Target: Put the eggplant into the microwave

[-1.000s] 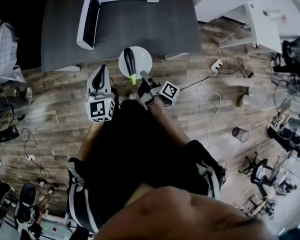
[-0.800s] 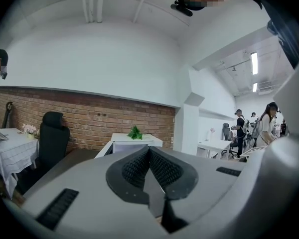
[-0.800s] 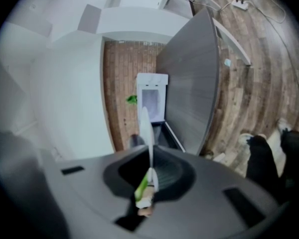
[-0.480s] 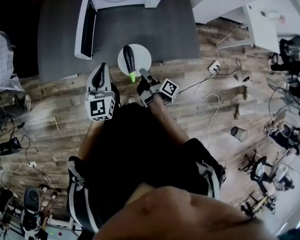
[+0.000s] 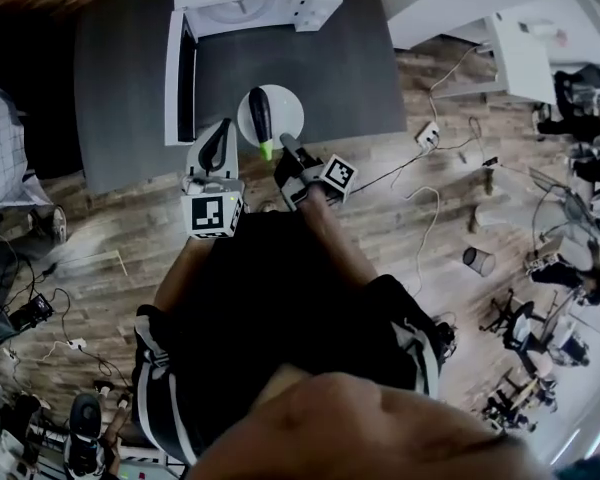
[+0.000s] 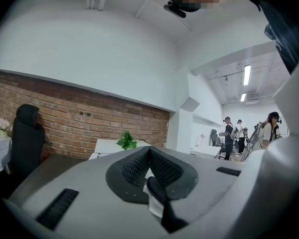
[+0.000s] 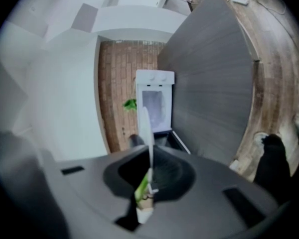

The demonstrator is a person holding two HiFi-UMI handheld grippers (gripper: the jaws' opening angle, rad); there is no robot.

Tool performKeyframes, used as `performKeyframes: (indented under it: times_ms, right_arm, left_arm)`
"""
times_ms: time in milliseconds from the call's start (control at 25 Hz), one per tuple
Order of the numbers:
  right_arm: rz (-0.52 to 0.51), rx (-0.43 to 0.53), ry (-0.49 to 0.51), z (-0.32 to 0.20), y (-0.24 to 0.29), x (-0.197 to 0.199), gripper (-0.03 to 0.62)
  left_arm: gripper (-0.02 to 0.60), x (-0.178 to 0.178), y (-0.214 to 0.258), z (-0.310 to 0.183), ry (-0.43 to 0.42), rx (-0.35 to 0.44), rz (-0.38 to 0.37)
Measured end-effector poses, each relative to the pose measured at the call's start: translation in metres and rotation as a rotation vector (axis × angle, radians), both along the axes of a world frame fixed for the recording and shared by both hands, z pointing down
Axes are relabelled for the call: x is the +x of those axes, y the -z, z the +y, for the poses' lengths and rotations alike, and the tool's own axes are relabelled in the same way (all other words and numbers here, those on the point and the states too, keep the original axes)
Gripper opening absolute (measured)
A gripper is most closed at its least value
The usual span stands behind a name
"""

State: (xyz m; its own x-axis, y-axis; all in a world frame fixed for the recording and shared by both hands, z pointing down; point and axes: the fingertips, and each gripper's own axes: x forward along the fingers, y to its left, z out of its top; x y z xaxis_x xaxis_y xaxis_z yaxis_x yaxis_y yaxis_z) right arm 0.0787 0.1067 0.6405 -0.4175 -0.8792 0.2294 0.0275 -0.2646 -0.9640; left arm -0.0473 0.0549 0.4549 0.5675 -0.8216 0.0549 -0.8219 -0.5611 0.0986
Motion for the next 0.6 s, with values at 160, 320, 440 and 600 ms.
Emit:
performKeyframes:
  times_ms: [160, 320, 440, 600]
  right_arm:
    - [-0.009, 0.005, -0.033, -0.029, -0.002, -0.01, 0.038]
    - [0.001, -0.002, -0.052, -0.056, -0.007, -0.017, 0.038]
    - [-0.009, -0.004, -0.065, -0.074, -0.014, -0.02, 0.038]
    - [0.002, -0.012, -0.055, -0.094, -0.022, -0.019, 0.038]
  left_arm:
    - [0.035, -0.003, 0.008, -0.022, -0.052, -0.007, 0.01]
    - [0.035, -0.009, 0.015, -0.039, -0.087, -0.027, 0.04]
    - [0.035, -0.014, 0.018, -0.051, -0.093, -0.036, 0.039]
    - [0.035, -0.017, 0.021, -0.065, -0.072, -0.034, 0.049]
